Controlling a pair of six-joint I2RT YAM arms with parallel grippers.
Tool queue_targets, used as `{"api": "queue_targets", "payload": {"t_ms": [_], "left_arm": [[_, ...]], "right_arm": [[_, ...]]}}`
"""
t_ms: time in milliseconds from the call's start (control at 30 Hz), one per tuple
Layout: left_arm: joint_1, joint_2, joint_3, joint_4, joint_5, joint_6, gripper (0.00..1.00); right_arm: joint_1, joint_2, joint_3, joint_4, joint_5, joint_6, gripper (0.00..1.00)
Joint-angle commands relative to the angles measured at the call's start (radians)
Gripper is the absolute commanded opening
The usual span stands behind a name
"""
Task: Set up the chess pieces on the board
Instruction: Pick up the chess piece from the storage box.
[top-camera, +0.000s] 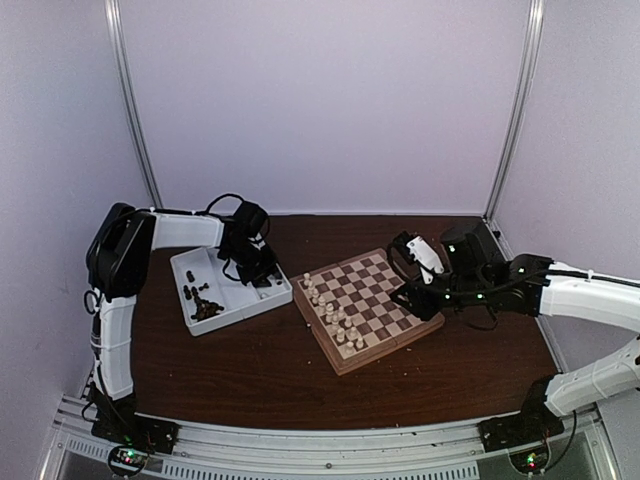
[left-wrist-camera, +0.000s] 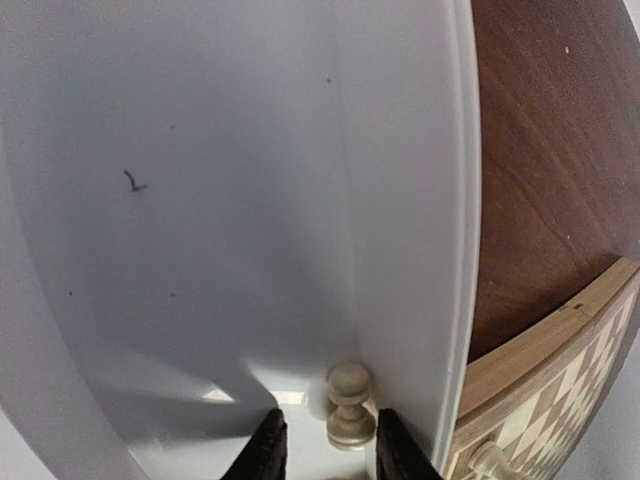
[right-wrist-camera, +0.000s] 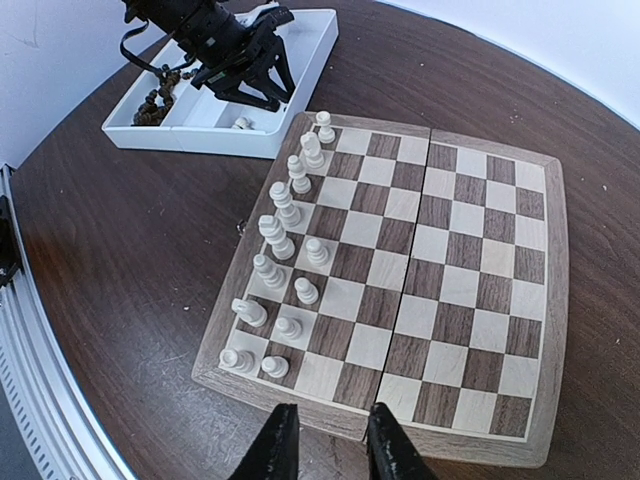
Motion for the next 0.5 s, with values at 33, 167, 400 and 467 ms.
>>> {"api": "queue_targets", "payload": {"t_ms": [33, 167, 400, 467], "left_arm": [[-0.006, 0.037, 0.021, 0.002, 0.033, -0.033, 0.29], [-0.006, 0.048, 0.021, 0.008, 0.047, -0.036, 0.28], [-0.010, 0.047, 0.041, -0.057, 0.002, 0.002, 0.24], [-0.017, 0.047, 0.062, -0.122, -0.051, 0.035, 0.24]], "right_arm": [[-0.006, -0.028, -0.012, 0.008, 0.019, 0.000, 0.26], [-0.005, -0.028, -0.009, 0.005, 0.019, -0.002, 0.26], [-0.005, -0.036, -0.009, 0.002, 0.020, 0.001, 0.26], [-0.005, -0.036, -0.009, 0.003, 0.019, 0.003, 0.26]]}}
